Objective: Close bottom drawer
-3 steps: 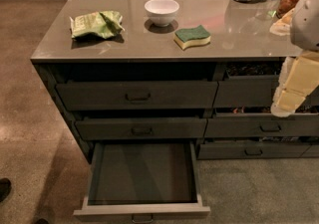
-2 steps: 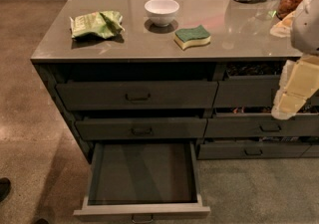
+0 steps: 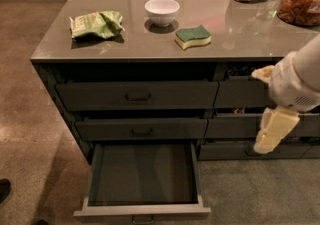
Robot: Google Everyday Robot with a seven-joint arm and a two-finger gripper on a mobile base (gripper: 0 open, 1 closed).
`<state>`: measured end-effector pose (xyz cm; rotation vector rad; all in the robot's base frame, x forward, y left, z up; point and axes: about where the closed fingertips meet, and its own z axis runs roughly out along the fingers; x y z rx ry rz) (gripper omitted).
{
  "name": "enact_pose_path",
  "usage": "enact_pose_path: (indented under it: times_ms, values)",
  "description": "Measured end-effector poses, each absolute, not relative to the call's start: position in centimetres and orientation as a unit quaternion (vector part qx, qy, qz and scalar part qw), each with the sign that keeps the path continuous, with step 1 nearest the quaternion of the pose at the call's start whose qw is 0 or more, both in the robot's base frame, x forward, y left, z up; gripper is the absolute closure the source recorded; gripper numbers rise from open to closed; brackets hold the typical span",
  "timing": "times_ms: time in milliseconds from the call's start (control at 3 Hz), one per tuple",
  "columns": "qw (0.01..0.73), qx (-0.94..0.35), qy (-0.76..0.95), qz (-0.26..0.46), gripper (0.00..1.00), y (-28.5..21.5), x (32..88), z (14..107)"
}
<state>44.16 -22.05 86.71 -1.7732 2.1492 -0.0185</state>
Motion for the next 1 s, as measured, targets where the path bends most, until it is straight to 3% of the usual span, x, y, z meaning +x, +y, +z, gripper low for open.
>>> enact_pose_path:
  times_ms: [1000]
  values:
    - [0.238, -0.621, 0.737, 0.12, 0.0, -22.2, 46.4, 60.6]
